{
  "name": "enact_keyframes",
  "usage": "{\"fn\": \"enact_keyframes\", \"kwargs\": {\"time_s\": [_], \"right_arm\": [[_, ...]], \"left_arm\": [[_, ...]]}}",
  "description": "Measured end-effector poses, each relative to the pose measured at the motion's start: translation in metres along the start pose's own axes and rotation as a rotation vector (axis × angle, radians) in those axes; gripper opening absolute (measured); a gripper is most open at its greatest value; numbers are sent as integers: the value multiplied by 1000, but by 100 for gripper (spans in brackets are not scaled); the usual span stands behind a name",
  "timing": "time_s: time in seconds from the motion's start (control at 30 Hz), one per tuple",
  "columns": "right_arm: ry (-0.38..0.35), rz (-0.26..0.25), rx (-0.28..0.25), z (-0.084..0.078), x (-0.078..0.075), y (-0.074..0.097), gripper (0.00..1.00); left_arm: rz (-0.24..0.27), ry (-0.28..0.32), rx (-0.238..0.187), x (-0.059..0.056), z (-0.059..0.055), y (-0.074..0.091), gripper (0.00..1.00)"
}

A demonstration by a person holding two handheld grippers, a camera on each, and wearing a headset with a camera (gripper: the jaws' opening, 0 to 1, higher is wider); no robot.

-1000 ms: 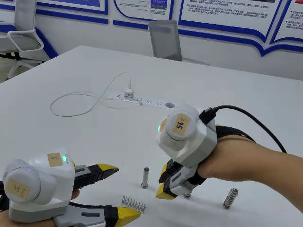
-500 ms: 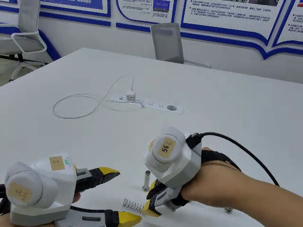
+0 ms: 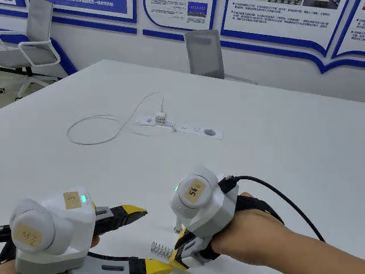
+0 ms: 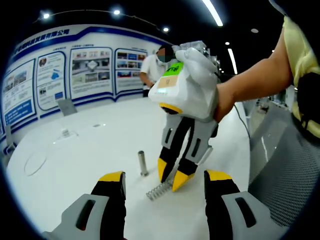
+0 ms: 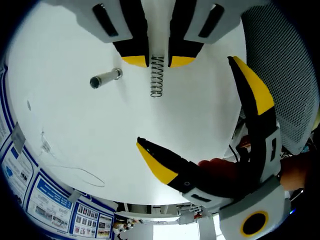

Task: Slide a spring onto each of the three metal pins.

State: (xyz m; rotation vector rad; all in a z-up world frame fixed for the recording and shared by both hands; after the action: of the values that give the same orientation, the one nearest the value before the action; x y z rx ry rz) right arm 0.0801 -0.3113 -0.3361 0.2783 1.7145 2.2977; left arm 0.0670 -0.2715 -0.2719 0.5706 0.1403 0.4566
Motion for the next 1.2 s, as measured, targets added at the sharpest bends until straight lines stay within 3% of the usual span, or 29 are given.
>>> {"fn": "enact_keyframes", "kwargs": {"time_s": [0.5, 0.77, 1.2], "right_arm": [[16, -11, 6, -5, 2, 3, 12], [67, -2, 30, -19, 10, 26, 12], [159, 13, 39, -49, 23, 70, 12]], "left_arm": [[-10, -3, 10, -3, -2, -2, 64], [-47, -23, 25, -13, -3, -9, 63], [-141, -100, 32, -41, 8, -23, 54]]}}
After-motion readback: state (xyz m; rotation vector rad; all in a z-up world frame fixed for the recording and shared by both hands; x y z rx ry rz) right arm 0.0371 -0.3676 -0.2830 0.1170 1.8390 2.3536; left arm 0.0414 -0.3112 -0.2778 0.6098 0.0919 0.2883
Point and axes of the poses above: the centre of the closed fingertips' face, and the gripper's own axes: y roughly backward along the fingers, x roughly to its left, z roughly out of its top, the point moved 2 cm from there along y, roughly backward along the fingers, and after that the axes turned 13 degrees about x, right-handed, at the moved point
